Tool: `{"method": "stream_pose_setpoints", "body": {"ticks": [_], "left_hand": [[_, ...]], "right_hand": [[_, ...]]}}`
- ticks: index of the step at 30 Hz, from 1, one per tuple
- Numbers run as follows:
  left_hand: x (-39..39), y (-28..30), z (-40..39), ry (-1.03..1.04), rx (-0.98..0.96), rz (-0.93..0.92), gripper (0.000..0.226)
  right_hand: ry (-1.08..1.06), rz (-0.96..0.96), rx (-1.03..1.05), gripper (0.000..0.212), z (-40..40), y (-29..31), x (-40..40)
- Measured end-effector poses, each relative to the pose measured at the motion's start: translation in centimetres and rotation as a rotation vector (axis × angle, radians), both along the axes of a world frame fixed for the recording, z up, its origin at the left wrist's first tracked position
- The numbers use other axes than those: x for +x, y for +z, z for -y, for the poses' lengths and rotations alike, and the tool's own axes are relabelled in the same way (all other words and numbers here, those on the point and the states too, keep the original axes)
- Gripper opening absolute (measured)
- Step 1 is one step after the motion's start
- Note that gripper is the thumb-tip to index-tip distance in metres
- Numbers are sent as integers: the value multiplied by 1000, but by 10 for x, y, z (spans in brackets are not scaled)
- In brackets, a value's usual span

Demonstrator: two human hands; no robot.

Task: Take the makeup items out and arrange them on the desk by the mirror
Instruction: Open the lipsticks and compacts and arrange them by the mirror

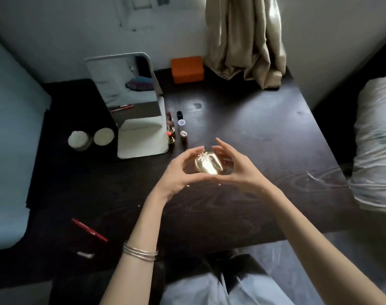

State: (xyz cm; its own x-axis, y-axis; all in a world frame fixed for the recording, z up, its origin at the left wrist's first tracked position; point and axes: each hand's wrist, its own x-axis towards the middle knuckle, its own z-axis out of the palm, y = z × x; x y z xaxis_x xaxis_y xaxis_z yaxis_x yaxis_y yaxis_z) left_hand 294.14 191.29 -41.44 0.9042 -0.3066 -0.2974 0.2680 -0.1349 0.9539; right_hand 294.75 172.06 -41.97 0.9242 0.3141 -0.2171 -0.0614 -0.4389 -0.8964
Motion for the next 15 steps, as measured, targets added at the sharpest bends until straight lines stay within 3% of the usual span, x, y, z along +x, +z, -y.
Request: {"method": "stream_pose_setpoints", "body": {"ticks": [9, 15], "left_hand": [[20, 13, -124, 197, -156, -17, 70], [27, 11, -167, 152, -61, -2, 65]], "right_hand": [[-30, -100, 337, 86, -115, 19, 38], [-87, -56, 305, 84, -163, 12, 45]]}}
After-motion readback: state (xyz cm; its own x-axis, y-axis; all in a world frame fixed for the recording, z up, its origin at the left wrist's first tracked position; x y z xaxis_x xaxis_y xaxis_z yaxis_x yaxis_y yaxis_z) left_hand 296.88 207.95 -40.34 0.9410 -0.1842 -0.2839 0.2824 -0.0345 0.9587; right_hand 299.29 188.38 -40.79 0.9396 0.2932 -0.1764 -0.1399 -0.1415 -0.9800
